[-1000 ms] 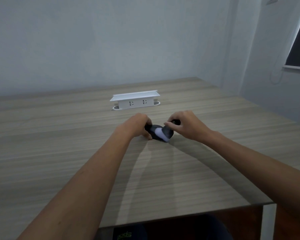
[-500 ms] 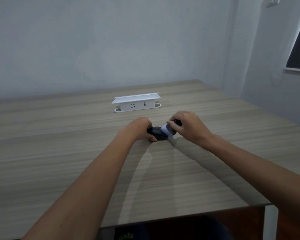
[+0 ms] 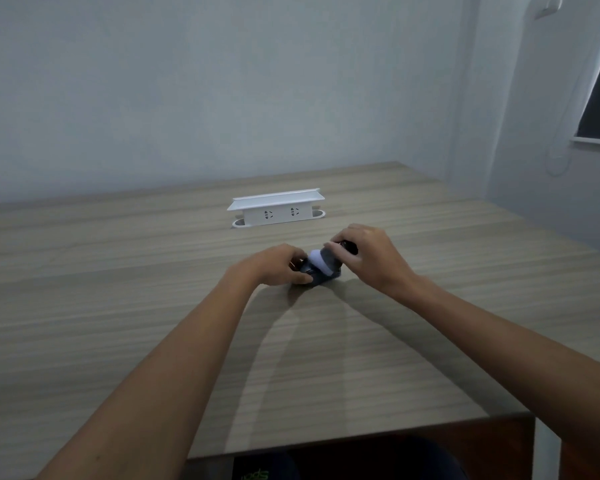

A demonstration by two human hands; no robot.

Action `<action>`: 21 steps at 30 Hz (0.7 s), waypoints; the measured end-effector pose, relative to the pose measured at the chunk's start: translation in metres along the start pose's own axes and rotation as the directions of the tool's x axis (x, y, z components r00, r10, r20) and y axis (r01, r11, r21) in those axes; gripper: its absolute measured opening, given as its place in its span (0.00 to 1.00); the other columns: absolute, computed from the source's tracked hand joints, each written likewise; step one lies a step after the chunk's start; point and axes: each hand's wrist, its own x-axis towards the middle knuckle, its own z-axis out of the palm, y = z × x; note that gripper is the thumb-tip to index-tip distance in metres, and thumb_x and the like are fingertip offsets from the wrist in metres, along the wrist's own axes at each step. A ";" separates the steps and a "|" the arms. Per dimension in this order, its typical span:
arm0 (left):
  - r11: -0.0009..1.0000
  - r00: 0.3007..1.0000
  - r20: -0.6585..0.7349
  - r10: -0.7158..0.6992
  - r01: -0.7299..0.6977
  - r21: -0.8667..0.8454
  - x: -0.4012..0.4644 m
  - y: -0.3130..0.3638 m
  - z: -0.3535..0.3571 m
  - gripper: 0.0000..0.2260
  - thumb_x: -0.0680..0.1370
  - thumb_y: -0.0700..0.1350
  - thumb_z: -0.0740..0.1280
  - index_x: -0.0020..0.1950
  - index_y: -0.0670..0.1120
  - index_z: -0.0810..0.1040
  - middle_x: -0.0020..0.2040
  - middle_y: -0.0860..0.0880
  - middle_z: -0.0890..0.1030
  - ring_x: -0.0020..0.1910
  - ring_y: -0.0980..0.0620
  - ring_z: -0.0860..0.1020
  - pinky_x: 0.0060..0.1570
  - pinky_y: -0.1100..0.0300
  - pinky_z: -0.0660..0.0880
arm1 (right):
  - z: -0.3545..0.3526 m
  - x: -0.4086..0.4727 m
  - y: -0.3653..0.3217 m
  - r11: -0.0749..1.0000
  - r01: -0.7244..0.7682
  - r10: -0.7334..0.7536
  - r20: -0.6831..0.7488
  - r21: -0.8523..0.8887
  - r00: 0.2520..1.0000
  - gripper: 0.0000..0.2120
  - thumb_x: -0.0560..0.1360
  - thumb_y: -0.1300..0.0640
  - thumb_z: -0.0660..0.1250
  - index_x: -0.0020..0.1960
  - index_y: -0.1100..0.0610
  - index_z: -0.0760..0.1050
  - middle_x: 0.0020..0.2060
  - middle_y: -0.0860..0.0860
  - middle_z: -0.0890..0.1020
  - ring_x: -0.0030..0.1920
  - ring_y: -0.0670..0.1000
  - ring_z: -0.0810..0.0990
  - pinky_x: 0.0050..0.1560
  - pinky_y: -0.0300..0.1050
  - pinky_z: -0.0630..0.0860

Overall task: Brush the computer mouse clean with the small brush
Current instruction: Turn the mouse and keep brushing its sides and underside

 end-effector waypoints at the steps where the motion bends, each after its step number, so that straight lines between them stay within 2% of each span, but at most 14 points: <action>1: 1.000 1.000 -0.015 0.012 -0.012 -0.005 0.000 -0.002 0.002 0.17 0.75 0.52 0.72 0.62 0.48 0.80 0.55 0.49 0.84 0.55 0.46 0.81 0.60 0.47 0.77 | 0.001 -0.001 -0.003 1.000 0.025 -0.026 0.028 0.012 0.999 0.08 0.76 0.54 0.70 0.44 0.57 0.84 0.39 0.49 0.84 0.40 0.47 0.80 0.42 0.42 0.76; 4: 1.000 0.999 -0.041 0.028 -0.028 0.011 0.001 -0.005 0.005 0.17 0.74 0.53 0.72 0.59 0.48 0.81 0.52 0.48 0.84 0.51 0.45 0.80 0.56 0.46 0.77 | 0.003 -0.003 0.000 0.999 0.043 -0.040 0.094 -0.027 0.995 0.07 0.76 0.54 0.70 0.45 0.57 0.85 0.39 0.49 0.84 0.39 0.48 0.80 0.40 0.42 0.75; 8: 1.000 0.997 -0.076 0.018 -0.017 0.024 0.003 -0.002 0.007 0.17 0.74 0.55 0.73 0.55 0.44 0.81 0.44 0.48 0.80 0.43 0.47 0.76 0.45 0.53 0.72 | 0.001 0.004 0.008 0.982 0.003 0.007 0.050 -0.188 0.999 0.09 0.76 0.55 0.67 0.44 0.58 0.83 0.39 0.51 0.81 0.39 0.54 0.79 0.37 0.49 0.74; 10: 1.000 0.997 -0.079 0.017 -0.015 0.025 0.004 -0.002 0.007 0.17 0.74 0.54 0.74 0.55 0.44 0.81 0.45 0.48 0.81 0.44 0.47 0.77 0.45 0.53 0.72 | 0.002 0.006 -0.001 0.983 0.058 -0.049 0.058 -0.172 0.997 0.08 0.76 0.54 0.67 0.44 0.57 0.83 0.39 0.50 0.80 0.39 0.52 0.78 0.37 0.48 0.74; 13: 1.000 0.996 -0.090 0.005 -0.006 -0.007 0.003 -0.004 0.008 0.18 0.73 0.54 0.74 0.57 0.45 0.82 0.50 0.46 0.84 0.49 0.46 0.80 0.51 0.50 0.77 | 0.006 0.004 -0.011 0.986 0.135 -0.122 0.133 -0.097 0.984 0.07 0.75 0.55 0.68 0.44 0.58 0.83 0.39 0.48 0.81 0.37 0.47 0.76 0.37 0.43 0.72; 18: 0.999 0.988 -0.155 0.000 -0.007 -0.046 0.004 -0.007 0.015 0.18 0.72 0.57 0.75 0.51 0.44 0.83 0.44 0.44 0.83 0.40 0.48 0.76 0.40 0.54 0.71 | -0.001 0.012 0.001 0.961 0.120 -0.087 0.138 -0.249 0.987 0.10 0.77 0.55 0.65 0.46 0.60 0.82 0.42 0.52 0.81 0.41 0.55 0.80 0.38 0.50 0.75; 21: 0.996 0.984 -0.177 0.013 -0.028 -0.086 0.004 -0.009 0.016 0.17 0.71 0.56 0.76 0.50 0.44 0.83 0.43 0.42 0.84 0.40 0.48 0.77 0.41 0.54 0.71 | -0.002 0.016 -0.009 0.963 0.221 -0.191 0.184 -0.157 0.964 0.08 0.76 0.55 0.67 0.45 0.58 0.83 0.40 0.51 0.81 0.40 0.54 0.80 0.38 0.49 0.75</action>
